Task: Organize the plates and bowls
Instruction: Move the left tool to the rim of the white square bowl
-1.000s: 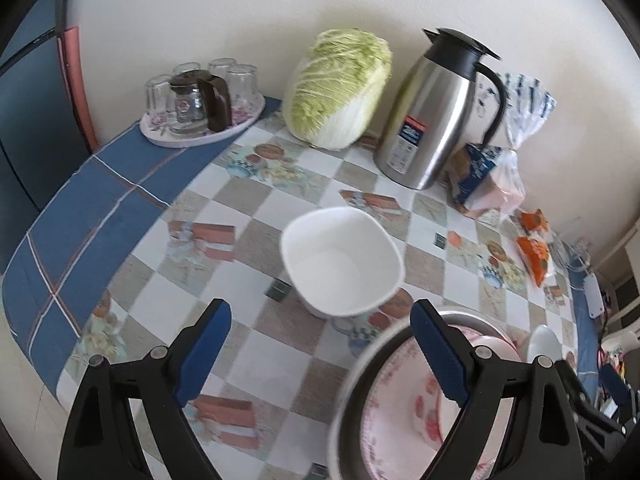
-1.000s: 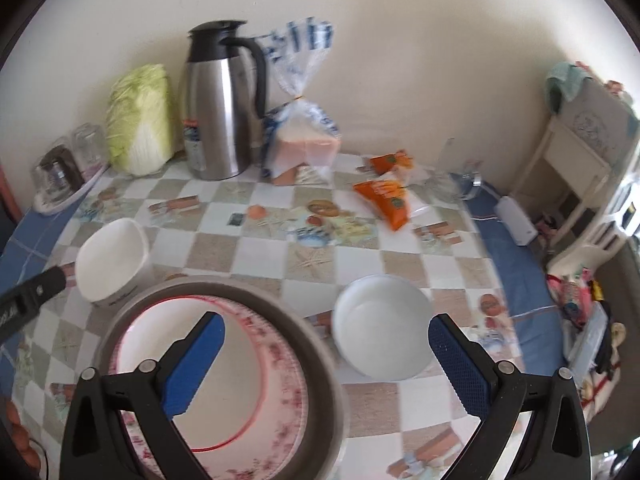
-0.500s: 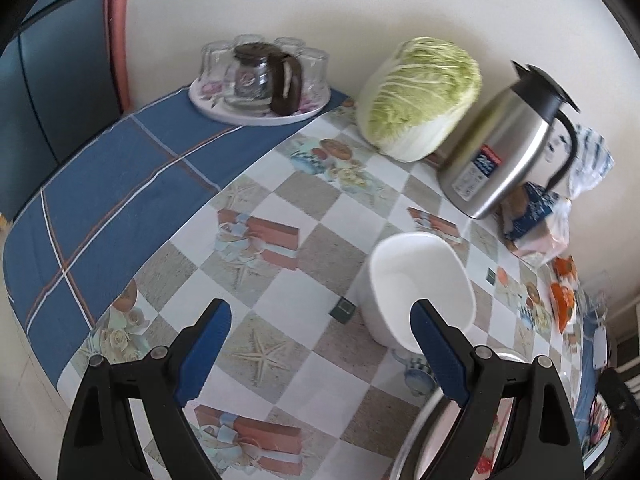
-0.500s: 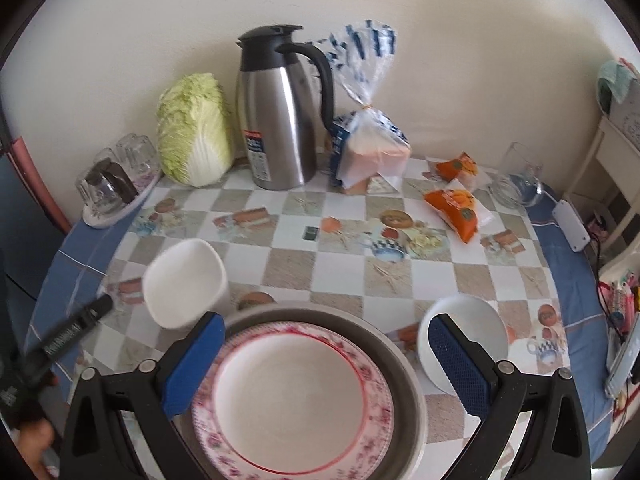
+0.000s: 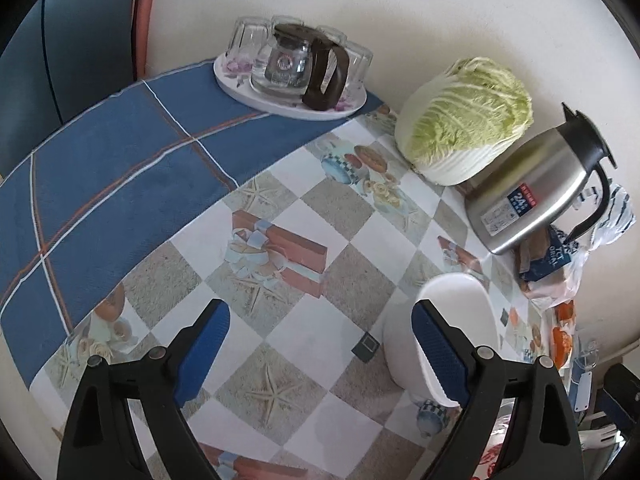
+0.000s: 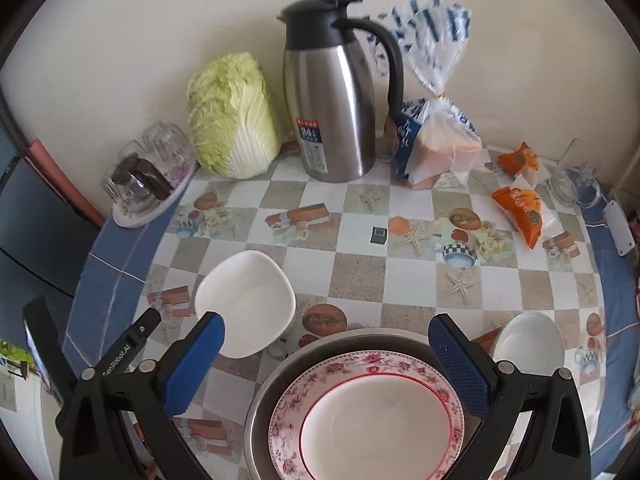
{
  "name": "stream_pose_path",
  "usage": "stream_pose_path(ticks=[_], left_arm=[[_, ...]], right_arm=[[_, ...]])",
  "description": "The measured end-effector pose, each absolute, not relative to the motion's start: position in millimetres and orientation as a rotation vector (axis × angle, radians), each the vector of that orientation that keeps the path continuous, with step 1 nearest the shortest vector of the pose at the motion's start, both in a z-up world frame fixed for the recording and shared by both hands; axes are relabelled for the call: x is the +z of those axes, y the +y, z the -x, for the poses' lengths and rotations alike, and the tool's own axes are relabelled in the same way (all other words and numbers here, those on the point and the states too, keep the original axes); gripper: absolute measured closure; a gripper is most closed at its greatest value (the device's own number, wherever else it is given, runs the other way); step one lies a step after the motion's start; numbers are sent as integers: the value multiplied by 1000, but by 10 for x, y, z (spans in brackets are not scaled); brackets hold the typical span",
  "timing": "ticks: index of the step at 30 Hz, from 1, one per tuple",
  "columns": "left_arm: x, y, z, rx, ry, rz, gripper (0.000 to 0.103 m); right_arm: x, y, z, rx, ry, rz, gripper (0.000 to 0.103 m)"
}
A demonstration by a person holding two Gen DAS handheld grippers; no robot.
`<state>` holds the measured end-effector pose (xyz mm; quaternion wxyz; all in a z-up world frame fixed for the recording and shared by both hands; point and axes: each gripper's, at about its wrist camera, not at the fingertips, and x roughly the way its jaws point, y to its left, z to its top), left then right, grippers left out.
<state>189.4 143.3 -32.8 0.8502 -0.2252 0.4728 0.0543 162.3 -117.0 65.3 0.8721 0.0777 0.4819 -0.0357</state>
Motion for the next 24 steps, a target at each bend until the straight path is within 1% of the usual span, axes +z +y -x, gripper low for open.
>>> stream_pose_path(ticks=[11, 14, 19, 21, 23, 24], left_arm=[[-545, 1377, -2089, 1, 1069, 563, 11], [-565, 1406, -2117, -20, 1068, 603, 11], [-548, 1399, -2150, -32, 1061, 620, 11], [-551, 1388, -2170, -33, 1064, 624, 13], [-561, 1374, -2187, -37, 1071, 623, 25], [-569, 1365, -2195, -43, 1075, 622, 28]], right_arm=[[357, -864, -1909, -128, 1071, -17, 2], [278, -801, -1953, -124, 1089, -8, 4], [173, -709, -2038, -106, 1113, 11, 13], [142, -689, -2068, -111, 1120, 18, 14], [106, -681, -2109, -118, 1127, 21, 18], [86, -680, -2126, -120, 1131, 18, 22]])
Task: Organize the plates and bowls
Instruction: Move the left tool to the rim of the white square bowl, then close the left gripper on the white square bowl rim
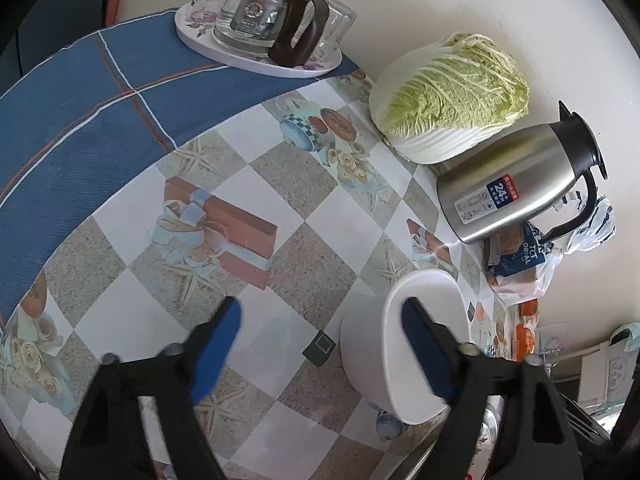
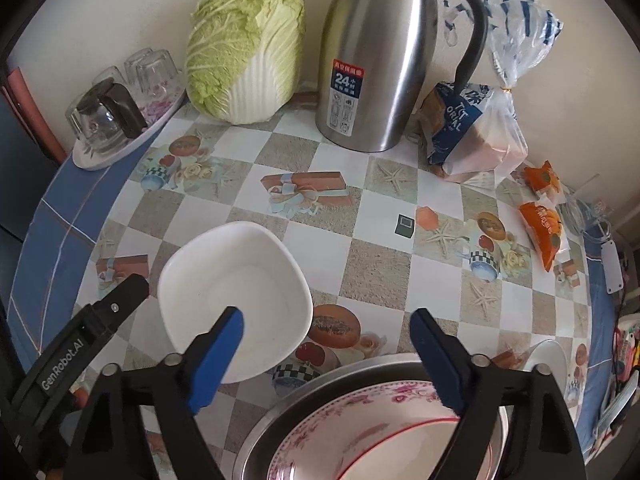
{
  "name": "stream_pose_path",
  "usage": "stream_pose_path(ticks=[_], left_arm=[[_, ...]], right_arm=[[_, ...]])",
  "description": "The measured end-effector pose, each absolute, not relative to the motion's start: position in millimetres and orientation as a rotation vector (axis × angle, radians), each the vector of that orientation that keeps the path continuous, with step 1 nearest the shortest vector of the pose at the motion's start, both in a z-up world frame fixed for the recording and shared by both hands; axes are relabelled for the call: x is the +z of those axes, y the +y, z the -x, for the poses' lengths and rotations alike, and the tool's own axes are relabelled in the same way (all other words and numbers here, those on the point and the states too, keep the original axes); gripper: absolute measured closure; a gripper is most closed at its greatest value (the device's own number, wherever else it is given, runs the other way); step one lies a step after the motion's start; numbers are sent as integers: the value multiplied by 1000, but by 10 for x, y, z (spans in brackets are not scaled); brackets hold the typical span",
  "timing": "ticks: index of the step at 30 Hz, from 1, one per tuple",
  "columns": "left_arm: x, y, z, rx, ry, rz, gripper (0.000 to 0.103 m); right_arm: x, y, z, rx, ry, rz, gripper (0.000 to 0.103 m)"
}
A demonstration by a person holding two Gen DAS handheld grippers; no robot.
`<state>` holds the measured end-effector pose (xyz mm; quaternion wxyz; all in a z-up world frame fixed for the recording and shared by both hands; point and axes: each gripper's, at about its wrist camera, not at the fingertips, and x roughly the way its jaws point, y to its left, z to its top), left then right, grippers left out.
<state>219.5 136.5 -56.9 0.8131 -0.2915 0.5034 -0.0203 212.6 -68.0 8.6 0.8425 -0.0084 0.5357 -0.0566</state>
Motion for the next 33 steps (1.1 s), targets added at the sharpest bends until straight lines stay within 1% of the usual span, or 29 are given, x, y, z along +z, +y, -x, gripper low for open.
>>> stream_pose_path(ticks=[4, 5, 7, 9, 11, 12, 13, 14, 18, 19, 20, 25, 29, 31, 33], left_arm=[[-619, 1344, -2231, -65, 1084, 638, 30], [-627, 1337, -2240, -68, 1085, 639, 35], [-635, 1320, -2255, -77, 1087, 639, 43], [-633, 1287, -2276, -85, 1087, 634, 44], [-627, 1233, -2298, -91, 1091, 611, 46], [-630, 1212, -2303, -94, 1095, 607, 47], [-638, 1186, -2309, -101, 1100, 606, 53], [-646, 1161, -2320, -108, 1105, 604, 56], [-690, 1055, -2343, -126, 1132, 572, 60], [-708, 1040, -2346, -129, 1138, 573, 62], [-736, 1026, -2348, -132, 1146, 576, 66], [-796, 993, -2343, -146, 1158, 589, 75], [-795, 964, -2339, -150, 1156, 574, 79], [-799, 964, -2334, -152, 1157, 578, 79], [-800, 962, -2333, -145, 1157, 575, 79]], right_arm=[[-10, -688, -2187, -129, 1163, 2, 24], [-29, -683, -2200, -128, 1167, 6, 26], [-73, -678, -2233, -133, 1175, 20, 33], [-107, -686, -2257, -134, 1182, 16, 35], [-151, -688, -2285, -127, 1191, 12, 39], [-163, -684, -2291, -125, 1194, 12, 43], [-185, -676, -2301, -124, 1199, 15, 48], [-214, -668, -2312, -121, 1204, 18, 51], [-291, -646, -2330, -109, 1218, 21, 63], [-308, -639, -2332, -108, 1221, 22, 65], [-321, -634, -2334, -109, 1224, 24, 65], [-370, -613, -2357, -110, 1236, 33, 68], [-416, -587, -2383, -109, 1253, 40, 68], [-440, -570, -2388, -97, 1262, 42, 73], [-463, -559, -2392, -97, 1268, 45, 73]])
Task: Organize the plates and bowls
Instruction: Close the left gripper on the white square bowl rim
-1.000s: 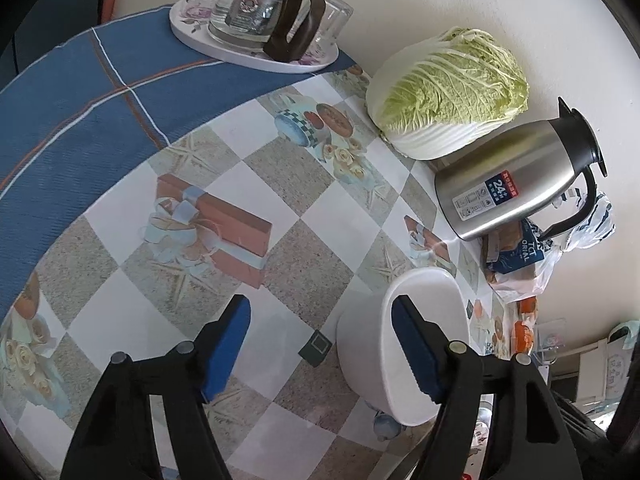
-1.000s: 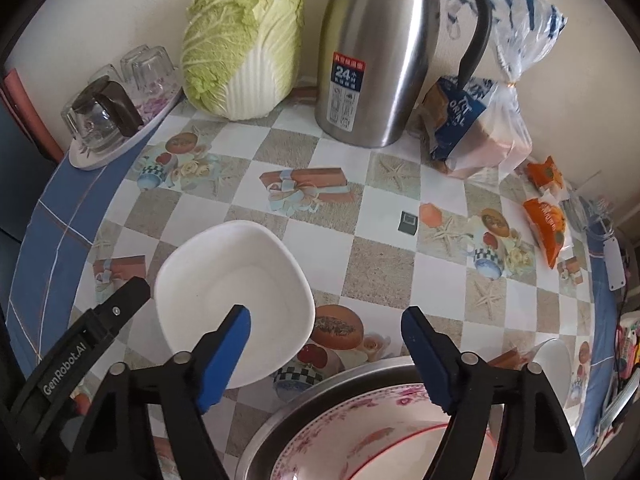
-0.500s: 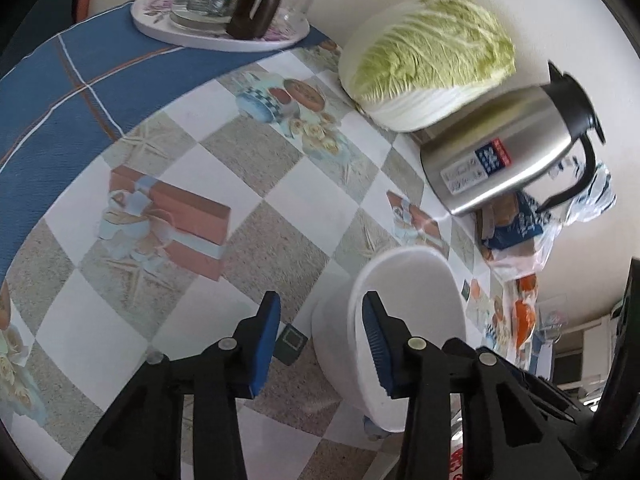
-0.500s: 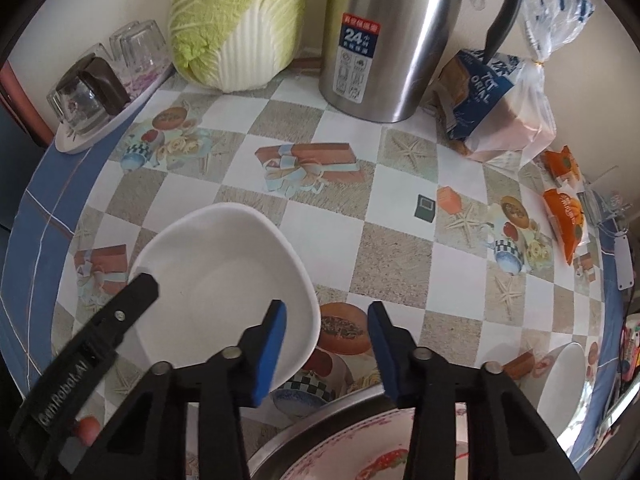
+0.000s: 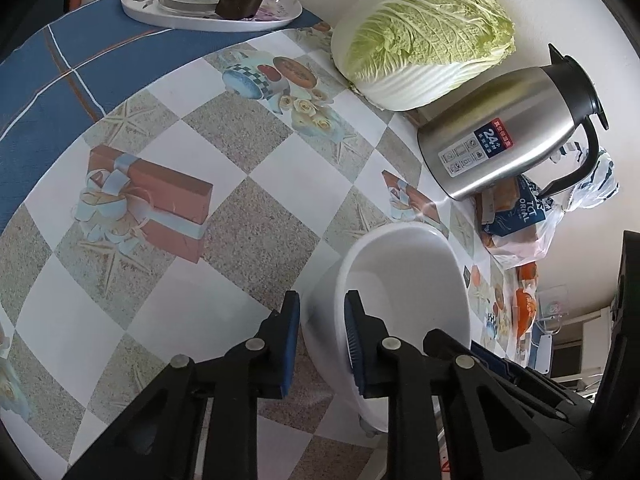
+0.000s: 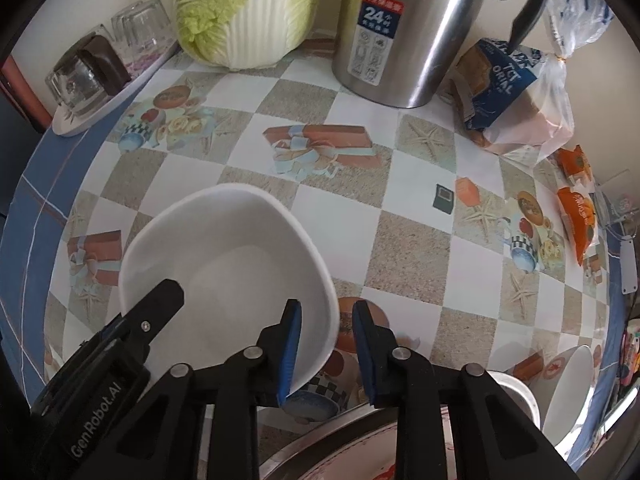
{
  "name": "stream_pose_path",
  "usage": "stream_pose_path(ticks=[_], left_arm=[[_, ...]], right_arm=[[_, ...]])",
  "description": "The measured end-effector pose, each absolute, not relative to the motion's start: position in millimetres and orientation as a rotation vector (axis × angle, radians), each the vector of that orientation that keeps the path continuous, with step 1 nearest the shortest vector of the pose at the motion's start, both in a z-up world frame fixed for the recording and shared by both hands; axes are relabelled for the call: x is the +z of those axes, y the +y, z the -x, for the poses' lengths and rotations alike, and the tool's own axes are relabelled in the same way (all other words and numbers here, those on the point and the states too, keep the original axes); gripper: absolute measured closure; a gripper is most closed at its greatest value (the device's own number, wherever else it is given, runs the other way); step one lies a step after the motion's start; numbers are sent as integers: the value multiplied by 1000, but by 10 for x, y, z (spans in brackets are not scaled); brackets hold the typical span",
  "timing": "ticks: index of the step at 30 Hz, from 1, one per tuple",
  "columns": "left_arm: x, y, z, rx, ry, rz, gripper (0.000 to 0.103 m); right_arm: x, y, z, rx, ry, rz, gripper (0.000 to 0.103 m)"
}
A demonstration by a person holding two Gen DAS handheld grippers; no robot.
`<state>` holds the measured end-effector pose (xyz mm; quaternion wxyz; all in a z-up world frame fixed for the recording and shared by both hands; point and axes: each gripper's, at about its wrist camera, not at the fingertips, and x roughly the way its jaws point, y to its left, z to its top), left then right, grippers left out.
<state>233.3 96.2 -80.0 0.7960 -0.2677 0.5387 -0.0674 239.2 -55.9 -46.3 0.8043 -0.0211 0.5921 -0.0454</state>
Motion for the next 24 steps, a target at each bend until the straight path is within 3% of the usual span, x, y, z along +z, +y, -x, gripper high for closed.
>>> stream_pose_path(ticks=[15, 20, 22, 24], left_arm=[[-812, 1111, -2305, -54, 1187, 564, 79], [-935, 1111, -2313, -70, 1218, 607, 80], [-945, 1111, -2314, -94, 1216, 632, 86], [-941, 1111, -2310, -97, 1215, 639, 86]], right_arm=[[-591, -380, -2383, -63, 1300, 68, 73], [-641, -371, -2376, -56, 1308, 58, 80], [-660, -383, -2382, -47, 1311, 37, 83], [-662, -387, -2388, -37, 1310, 25, 86]])
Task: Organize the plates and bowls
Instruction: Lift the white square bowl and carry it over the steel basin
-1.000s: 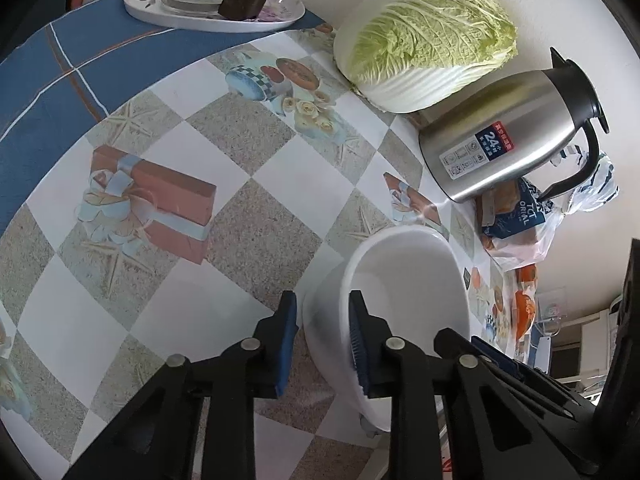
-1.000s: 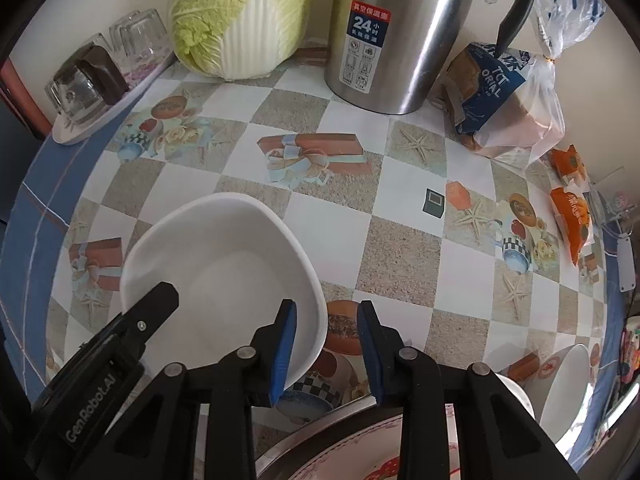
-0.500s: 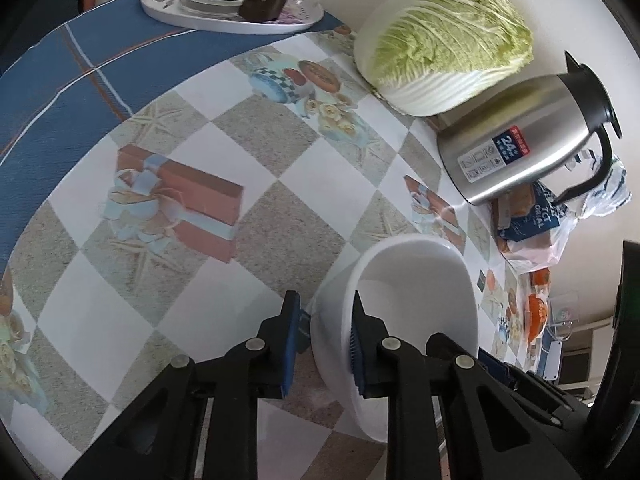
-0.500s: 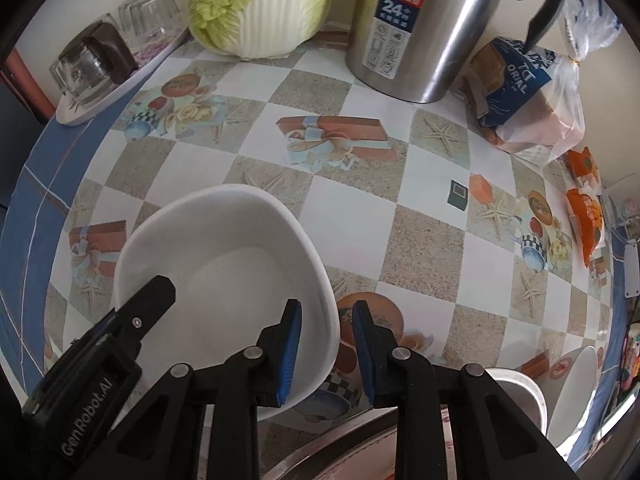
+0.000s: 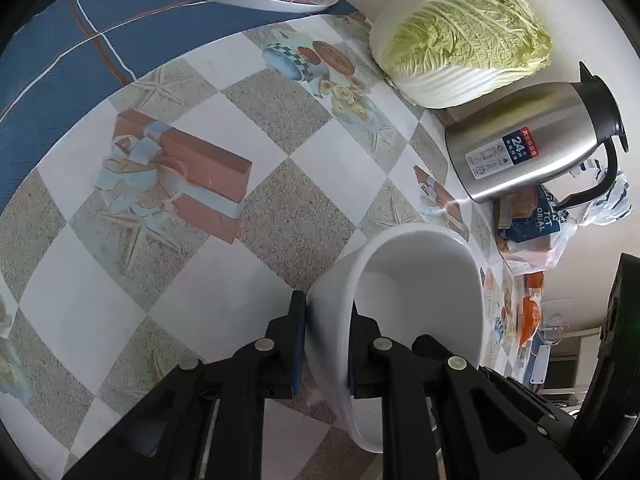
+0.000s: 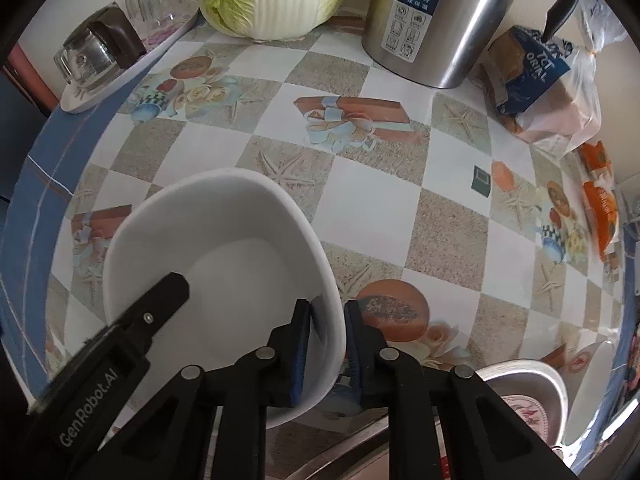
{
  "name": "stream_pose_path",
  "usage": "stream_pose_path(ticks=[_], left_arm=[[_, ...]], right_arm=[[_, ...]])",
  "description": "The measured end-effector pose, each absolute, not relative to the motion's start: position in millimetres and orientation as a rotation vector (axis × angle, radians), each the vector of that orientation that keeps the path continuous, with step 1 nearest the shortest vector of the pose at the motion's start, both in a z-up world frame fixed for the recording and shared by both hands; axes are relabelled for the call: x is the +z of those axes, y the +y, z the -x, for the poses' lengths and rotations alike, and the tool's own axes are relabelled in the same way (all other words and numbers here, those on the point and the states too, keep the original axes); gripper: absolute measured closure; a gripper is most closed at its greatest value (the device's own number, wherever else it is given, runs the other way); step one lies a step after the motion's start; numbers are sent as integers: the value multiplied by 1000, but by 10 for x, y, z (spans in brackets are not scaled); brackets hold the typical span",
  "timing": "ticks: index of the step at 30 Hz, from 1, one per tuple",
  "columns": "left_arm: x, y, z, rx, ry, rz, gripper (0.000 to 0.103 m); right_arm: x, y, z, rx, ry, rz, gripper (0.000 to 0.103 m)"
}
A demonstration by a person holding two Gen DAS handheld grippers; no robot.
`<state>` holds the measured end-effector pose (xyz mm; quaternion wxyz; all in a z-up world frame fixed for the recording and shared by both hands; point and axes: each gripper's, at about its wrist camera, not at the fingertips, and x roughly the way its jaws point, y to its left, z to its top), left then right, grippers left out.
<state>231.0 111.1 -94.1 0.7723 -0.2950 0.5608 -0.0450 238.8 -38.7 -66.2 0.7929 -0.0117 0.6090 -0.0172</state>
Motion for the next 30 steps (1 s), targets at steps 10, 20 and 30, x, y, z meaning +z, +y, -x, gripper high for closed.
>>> stream_pose_path(ticks=[10, 20, 30], left_arm=[[-744, 1124, -2288, -120, 1184, 602, 87], [-382, 1131, -2113, -157, 1115, 603, 87], [-85, 997, -1854, -202, 1057, 560, 87]], right_arm=[[-436, -378, -2279, -19, 1257, 26, 87], [-65, -411, -2049, -19, 1188, -26, 88], [162, -586, -1688, -18, 1123, -92, 88]])
